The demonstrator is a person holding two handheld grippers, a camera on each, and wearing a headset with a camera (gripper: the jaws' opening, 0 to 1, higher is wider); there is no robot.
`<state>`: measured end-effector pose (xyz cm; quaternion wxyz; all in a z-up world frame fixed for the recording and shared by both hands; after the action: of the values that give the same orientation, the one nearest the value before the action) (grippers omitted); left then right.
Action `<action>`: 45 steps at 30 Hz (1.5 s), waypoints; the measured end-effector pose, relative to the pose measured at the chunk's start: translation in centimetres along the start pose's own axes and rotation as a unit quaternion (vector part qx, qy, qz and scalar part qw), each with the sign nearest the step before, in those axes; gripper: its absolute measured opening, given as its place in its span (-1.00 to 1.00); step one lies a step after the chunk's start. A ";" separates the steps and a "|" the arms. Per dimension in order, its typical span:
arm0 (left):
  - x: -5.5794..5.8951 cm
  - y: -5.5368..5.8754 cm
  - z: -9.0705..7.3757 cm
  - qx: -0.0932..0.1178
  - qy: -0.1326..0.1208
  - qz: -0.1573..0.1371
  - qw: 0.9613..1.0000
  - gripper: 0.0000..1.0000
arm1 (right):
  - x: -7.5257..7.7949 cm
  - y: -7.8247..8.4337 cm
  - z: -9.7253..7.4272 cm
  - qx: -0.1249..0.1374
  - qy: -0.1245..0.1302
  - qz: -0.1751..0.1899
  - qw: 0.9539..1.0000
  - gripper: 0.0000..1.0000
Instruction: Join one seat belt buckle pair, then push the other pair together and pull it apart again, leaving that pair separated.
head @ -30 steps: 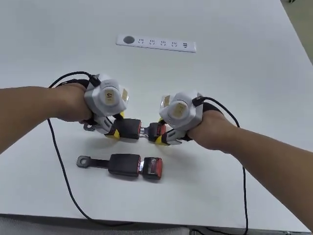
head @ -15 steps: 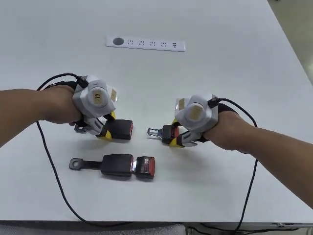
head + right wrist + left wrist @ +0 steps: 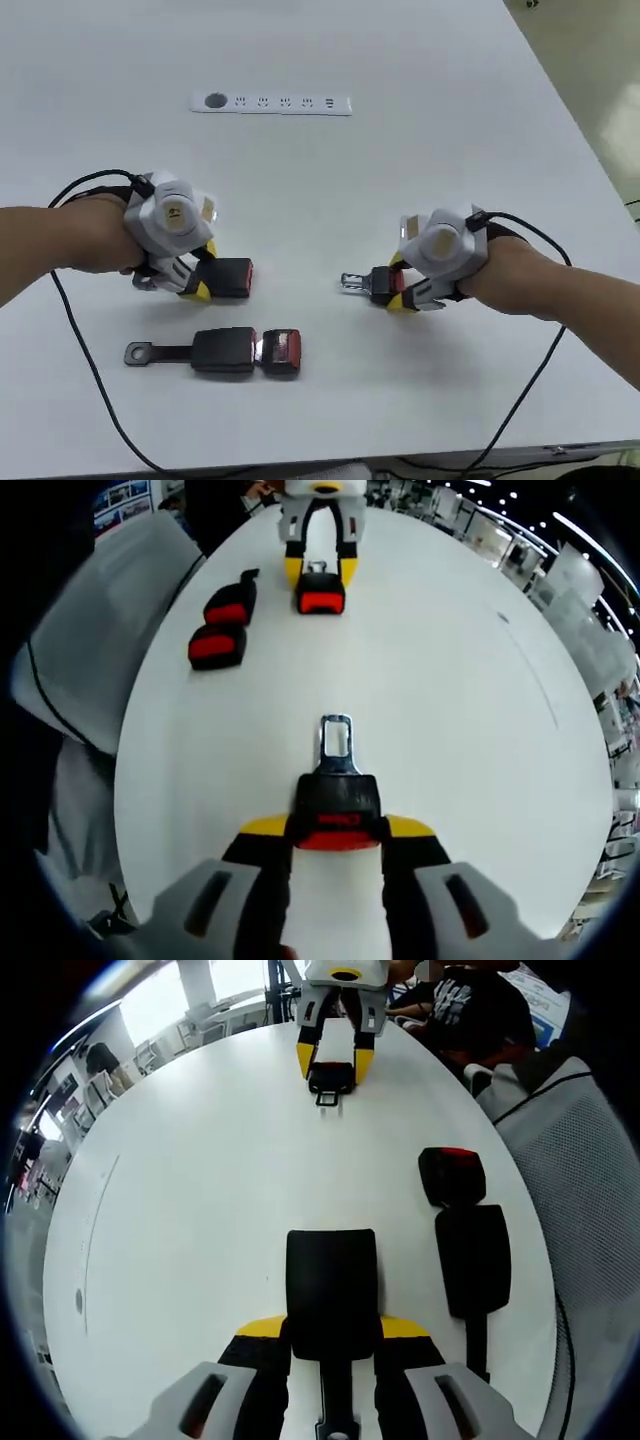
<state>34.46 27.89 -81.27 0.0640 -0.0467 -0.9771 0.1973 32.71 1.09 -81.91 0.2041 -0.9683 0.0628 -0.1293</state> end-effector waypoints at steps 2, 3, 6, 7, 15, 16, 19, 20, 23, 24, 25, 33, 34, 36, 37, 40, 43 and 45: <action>0.1 -0.2 0.0 -0.004 -0.005 0.014 1.000 -0.34 | 0.0 0.1 0.1 0.000 -0.001 0.005 1.000 -0.27; 0.2 -0.2 0.1 -0.006 -0.007 0.015 1.000 -0.34 | 0.1 0.0 0.1 0.000 -0.001 0.007 1.000 -0.26; 0.2 -0.3 0.1 -0.010 -0.016 0.011 1.000 -0.34 | 0.4 0.0 0.1 -0.003 0.009 0.008 1.000 -0.16; 0.2 -0.2 0.1 -0.012 -0.022 -0.007 1.000 -0.34 | 0.4 0.0 0.1 -0.006 0.009 0.013 1.000 -0.15; 0.0 0.2 -0.4 -0.007 -0.071 -0.054 0.996 -0.15 | 0.9 0.5 -0.2 -0.016 0.058 0.058 0.997 0.07; 0.2 0.4 -0.6 -0.008 -0.075 -0.048 0.996 -0.10 | 0.7 0.5 -0.2 -0.015 0.064 0.061 0.996 0.15; 0.5 0.4 -1.5 0.004 -0.094 -0.062 0.994 -0.10 | 0.2 0.1 -0.6 0.001 0.080 0.085 0.993 0.37; 0.5 0.4 -1.9 0.014 -0.103 -0.075 0.992 -0.08 | -0.1 0.0 -0.8 0.008 0.081 0.099 0.992 0.38; 1.6 -0.1 -3.6 0.050 -0.120 -0.098 0.987 0.02 | -1.3 -0.3 -2.0 0.027 0.090 0.129 0.987 0.41; 2.1 -0.1 -4.2 0.059 -0.134 -0.104 0.984 0.07 | -1.9 -0.4 -2.4 0.032 0.092 0.136 0.986 0.42; 2.7 0.1 -4.5 0.060 -0.135 -0.109 0.983 0.12 | -2.4 -0.5 -2.7 0.034 0.092 0.139 0.985 0.42; 7.8 0.9 -6.4 0.102 -0.166 -0.146 0.970 0.27 | -5.6 -2.5 -5.3 0.072 0.096 0.149 0.982 0.54; 8.3 1.0 -6.7 0.114 -0.169 -0.162 0.966 0.32 | -5.8 -2.7 -5.6 0.079 0.097 0.151 0.981 0.56; 9.3 1.4 -7.3 0.139 -0.190 -0.197 0.952 0.37 | -6.4 -3.1 -6.1 0.091 0.091 0.157 0.979 0.57; 9.9 1.6 -7.4 0.150 -0.192 -0.217 0.945 0.43 | -6.8 -3.2 -6.1 0.088 0.091 0.157 0.980 0.61; 11.9 1.9 -7.8 0.174 -0.194 -0.241 0.935 0.51 | -7.4 -3.3 -6.3 0.083 0.089 0.157 0.980 0.79; 13.1 2.8 -8.2 0.182 -0.192 -0.276 0.924 0.56 | -7.5 -3.3 -6.5 0.088 0.098 0.164 0.978 0.84; 13.7 3.4 -8.6 0.184 -0.199 -0.280 0.921 0.61 | -7.5 -3.3 -6.6 0.088 0.103 0.168 0.976 0.86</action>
<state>22.42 35.86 -73.32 -0.0716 0.2819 -0.8895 0.3525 23.94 2.86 -76.40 0.3001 -0.9036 0.2337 -0.1969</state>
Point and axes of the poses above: the centre of the closed fingertips' face, and the gripper's own axes: z roughly forward along the fingers, x roughly to its right, y roughly out of its underside, the point moved 5 cm from there along -z, roughly backward along the fingers, and after that the axes turned 8 degrees about y, right-handed, at the moved point
